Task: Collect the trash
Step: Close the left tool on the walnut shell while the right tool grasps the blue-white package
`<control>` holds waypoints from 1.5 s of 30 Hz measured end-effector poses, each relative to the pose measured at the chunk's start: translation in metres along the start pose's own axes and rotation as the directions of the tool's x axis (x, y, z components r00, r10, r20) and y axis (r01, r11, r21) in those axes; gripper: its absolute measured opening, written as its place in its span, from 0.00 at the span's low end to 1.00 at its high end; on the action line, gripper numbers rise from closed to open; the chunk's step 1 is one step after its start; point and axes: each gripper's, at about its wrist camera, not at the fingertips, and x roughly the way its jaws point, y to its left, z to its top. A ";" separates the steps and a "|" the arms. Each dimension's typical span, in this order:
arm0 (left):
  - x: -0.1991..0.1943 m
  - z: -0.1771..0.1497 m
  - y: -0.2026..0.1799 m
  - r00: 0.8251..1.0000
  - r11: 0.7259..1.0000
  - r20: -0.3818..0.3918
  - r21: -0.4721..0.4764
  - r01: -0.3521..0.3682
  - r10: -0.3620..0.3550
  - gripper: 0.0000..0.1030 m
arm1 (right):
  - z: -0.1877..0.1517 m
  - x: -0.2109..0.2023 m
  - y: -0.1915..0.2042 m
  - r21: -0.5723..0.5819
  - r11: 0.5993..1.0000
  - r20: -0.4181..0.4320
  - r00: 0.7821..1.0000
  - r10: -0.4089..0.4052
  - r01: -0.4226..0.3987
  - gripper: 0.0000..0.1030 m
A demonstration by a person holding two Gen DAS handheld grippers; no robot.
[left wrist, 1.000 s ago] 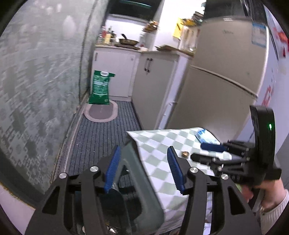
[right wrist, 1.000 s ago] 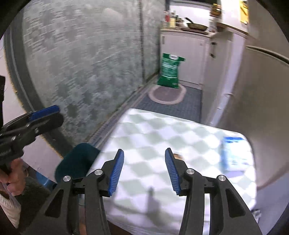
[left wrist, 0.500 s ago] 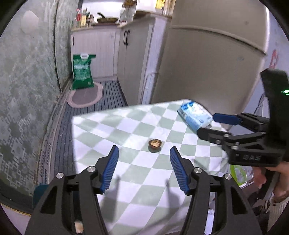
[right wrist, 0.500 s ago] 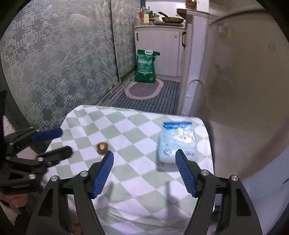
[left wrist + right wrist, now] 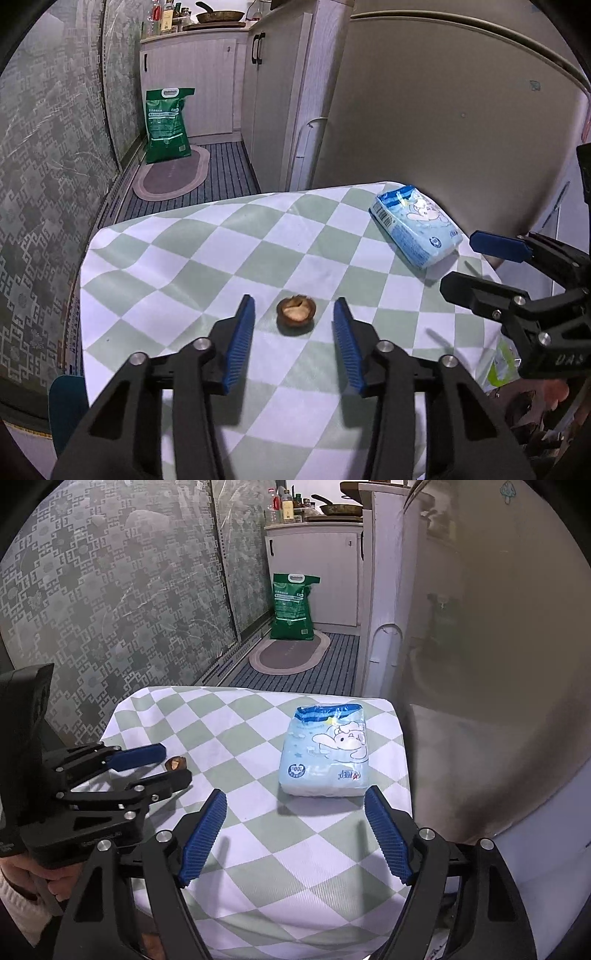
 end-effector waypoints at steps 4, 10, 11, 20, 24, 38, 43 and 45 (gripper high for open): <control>0.004 0.003 -0.002 1.000 1.000 0.007 -0.007 0.009 -0.009 0.24 | 0.000 0.001 0.001 -0.004 1.000 -0.001 1.000 -0.014 0.014 0.76; 0.002 0.000 -0.003 1.000 1.000 0.023 0.000 0.018 -0.018 0.22 | 0.000 0.010 0.008 0.006 0.999 -0.011 0.999 -0.050 0.050 0.76; 0.000 0.000 -0.003 0.999 1.000 0.028 0.002 0.021 -0.022 0.22 | 0.002 0.012 0.010 0.009 0.999 -0.014 0.999 -0.053 0.053 0.76; -0.024 -0.004 -0.002 0.993 0.997 0.088 0.012 0.077 -0.077 0.22 | 0.008 0.026 0.018 0.040 0.985 -0.024 0.986 -0.167 0.168 0.76; -0.030 -0.005 0.003 0.992 0.996 0.094 0.011 0.088 -0.089 0.22 | 0.010 0.032 0.022 0.031 0.979 -0.031 0.979 -0.199 0.200 0.76; -0.042 -0.010 0.029 0.988 0.992 0.098 -0.023 0.122 -0.119 0.22 | 0.024 0.056 0.030 0.033 0.950 -0.056 0.950 -0.307 0.309 0.84; -0.047 -0.012 0.036 0.986 0.991 0.105 -0.026 0.130 -0.127 0.22 | 0.026 0.059 0.029 0.040 0.957 -0.056 0.957 -0.286 0.288 0.80; -0.049 -0.012 0.040 0.986 0.991 0.109 -0.030 0.131 -0.127 0.22 | 0.025 0.057 0.032 0.027 0.960 -0.052 0.960 -0.276 0.278 0.60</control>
